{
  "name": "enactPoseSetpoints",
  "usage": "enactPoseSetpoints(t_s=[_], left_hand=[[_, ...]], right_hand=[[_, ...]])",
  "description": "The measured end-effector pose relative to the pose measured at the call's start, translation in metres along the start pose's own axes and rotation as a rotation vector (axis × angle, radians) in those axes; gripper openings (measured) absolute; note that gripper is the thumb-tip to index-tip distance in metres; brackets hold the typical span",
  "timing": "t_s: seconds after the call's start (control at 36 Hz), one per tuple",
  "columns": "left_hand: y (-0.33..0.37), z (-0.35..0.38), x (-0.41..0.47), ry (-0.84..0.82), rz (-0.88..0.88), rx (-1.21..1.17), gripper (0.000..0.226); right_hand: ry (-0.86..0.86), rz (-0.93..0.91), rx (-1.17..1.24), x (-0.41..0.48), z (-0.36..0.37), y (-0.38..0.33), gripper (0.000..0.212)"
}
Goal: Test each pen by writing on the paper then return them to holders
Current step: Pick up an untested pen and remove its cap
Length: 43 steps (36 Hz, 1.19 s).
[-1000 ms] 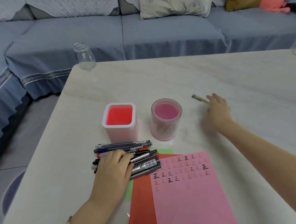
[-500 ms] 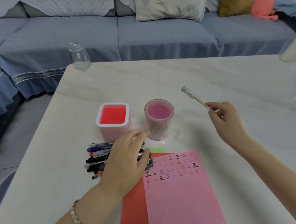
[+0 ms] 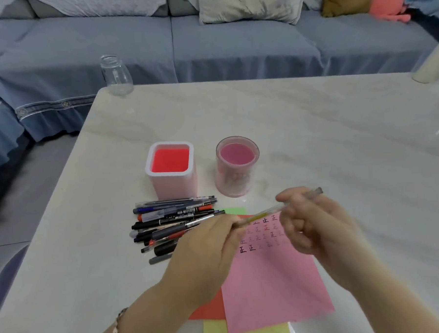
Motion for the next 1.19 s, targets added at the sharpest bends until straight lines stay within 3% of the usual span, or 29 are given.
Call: enactPoseSetpoints(t_s=[0.11, 0.25, 0.42, 0.53, 0.61, 0.69, 0.78, 0.86, 1.03, 1.11, 1.19], left_hand=[[0.003, 0.002, -0.006, -0.009, -0.061, -0.125, 0.023], [0.007, 0.003, -0.01, 0.018, -0.094, -0.186, 0.048], [0.007, 0.009, -0.019, -0.033, -0.241, -0.384, 0.034], [0.006, 0.004, -0.025, -0.137, -0.378, -0.556, 0.044], [-0.006, -0.001, -0.037, -0.16, -0.4, -0.235, 0.051], [-0.028, 0.001, -0.061, -0.139, -0.237, 0.241, 0.041], [-0.048, 0.008, -0.084, -0.101, -0.114, 0.419, 0.053], [-0.053, 0.01, -0.09, -0.022, -0.034, 0.55, 0.039], [-0.046, 0.021, -0.084, 0.111, 0.078, 0.559, 0.026], [-0.031, 0.034, -0.077, 0.007, 0.164, 0.424, 0.029], [-0.025, 0.046, -0.079, -0.146, 0.114, 0.323, 0.032]], right_hand=[[0.113, 0.003, -0.167, 0.009, 0.025, 0.021, 0.036], [0.186, -0.072, -0.196, 0.015, 0.037, 0.042, 0.042], [0.081, -0.096, -0.302, 0.021, 0.034, 0.052, 0.045], [0.059, -0.119, -0.313, 0.017, 0.027, 0.05, 0.031], [0.189, -0.13, -0.2, 0.017, 0.013, 0.047, 0.033], [0.273, -0.066, -0.174, 0.018, 0.004, 0.051, 0.027], [0.301, -0.013, -0.181, 0.016, 0.001, 0.063, 0.025], [0.319, 0.027, -0.179, 0.015, 0.001, 0.073, 0.023], [0.35, 0.017, -0.163, 0.014, -0.002, 0.08, 0.025], [0.361, 0.014, -0.113, 0.016, -0.003, 0.083, 0.024], [0.377, 0.014, -0.072, 0.019, -0.002, 0.086, 0.021]])
Point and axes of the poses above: each hand's wrist, its own x-axis towards the middle knuckle, its own z-axis out of the palm, y = z × x, the point moved 1 cm from there along x, towards the middle knuckle, and after that the axes turned 12 degrees about z, right-handed, at the moved point
